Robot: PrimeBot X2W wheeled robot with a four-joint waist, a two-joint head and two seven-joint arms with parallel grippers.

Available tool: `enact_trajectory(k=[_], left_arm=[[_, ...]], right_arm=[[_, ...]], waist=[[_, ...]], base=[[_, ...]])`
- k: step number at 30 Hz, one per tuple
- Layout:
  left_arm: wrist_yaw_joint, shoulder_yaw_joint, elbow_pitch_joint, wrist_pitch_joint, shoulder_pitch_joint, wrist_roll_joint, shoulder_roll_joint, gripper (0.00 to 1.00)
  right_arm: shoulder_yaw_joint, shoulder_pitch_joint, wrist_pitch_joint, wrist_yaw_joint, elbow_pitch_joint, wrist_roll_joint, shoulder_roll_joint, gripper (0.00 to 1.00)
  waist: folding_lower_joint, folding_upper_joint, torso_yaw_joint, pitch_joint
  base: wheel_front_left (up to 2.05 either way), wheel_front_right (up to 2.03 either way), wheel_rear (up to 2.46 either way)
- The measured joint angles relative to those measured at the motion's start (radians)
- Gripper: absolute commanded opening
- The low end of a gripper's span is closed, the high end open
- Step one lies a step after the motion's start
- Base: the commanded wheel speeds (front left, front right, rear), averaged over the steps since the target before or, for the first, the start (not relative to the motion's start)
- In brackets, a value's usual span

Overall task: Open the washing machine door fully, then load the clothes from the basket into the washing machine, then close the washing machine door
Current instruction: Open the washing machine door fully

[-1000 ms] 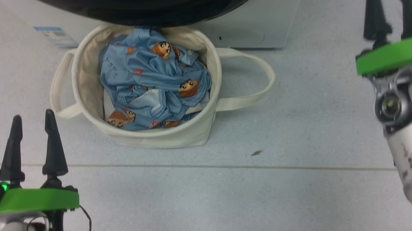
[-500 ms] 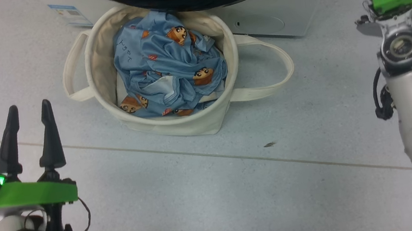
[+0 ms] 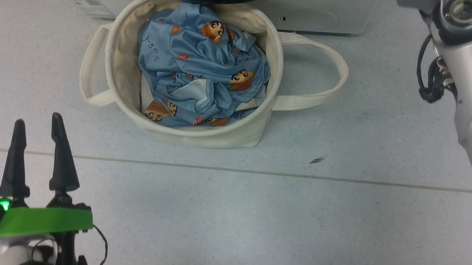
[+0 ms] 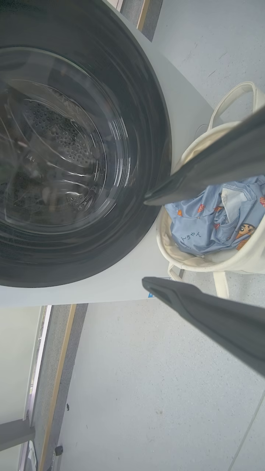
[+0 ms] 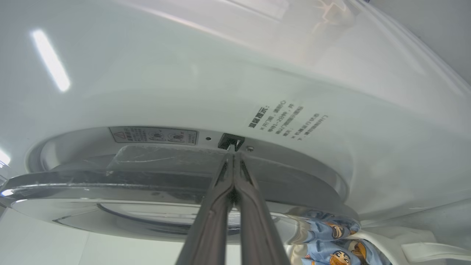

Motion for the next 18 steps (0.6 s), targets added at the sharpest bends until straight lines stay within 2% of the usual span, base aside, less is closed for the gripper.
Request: enact_trajectory(k=[11, 18], left_arm=[[0.0, -0.001, -0.002, 0.0, -0.019, 0.0, 0.0, 1.0], [0.0, 0.004, 0.004, 0.0, -0.017, 0.0, 0.002, 1.0]], right_arm=[[0.033, -0.097, 0.049, 0.0, 0.065, 0.071, 0.002, 0.0], [0.059, -0.096, 0.193, 0.0, 0.109, 0.128, -0.009, 0.0]], waist=[[0.0, 0.0, 0.001, 0.013], [0.0, 0.0, -0.018, -0.014]], base=[[0.0, 0.0, 0.0], [0.0, 0.0, 0.0]])
